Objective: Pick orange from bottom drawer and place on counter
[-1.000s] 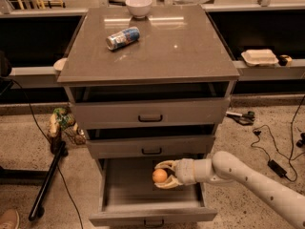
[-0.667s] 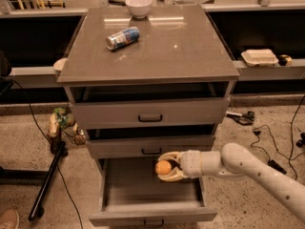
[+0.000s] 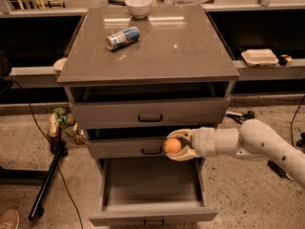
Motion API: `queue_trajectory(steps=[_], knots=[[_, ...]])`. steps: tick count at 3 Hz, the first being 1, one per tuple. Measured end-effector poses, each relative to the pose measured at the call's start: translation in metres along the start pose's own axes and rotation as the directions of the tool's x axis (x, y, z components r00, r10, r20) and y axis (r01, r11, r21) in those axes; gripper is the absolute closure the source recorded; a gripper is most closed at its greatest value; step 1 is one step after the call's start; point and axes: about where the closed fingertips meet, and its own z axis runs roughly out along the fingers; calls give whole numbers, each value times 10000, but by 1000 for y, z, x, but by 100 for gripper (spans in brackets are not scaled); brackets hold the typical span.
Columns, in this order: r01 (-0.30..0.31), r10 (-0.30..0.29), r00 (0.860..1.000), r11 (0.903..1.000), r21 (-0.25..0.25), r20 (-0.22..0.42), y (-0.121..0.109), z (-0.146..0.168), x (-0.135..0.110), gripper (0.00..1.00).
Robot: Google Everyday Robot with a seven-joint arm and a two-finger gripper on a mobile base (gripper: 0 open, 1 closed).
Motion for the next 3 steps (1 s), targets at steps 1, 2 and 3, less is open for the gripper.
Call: queue_trajectory(steps=[1,2,3], knots=[[-13,13,10000,10000,13,37,-1,1,-1,100],[282,-292,9992,9989,375,285,-31,-24,-33,100],[642,-654,9978,9949,777,133,-72,-62,-77,100]])
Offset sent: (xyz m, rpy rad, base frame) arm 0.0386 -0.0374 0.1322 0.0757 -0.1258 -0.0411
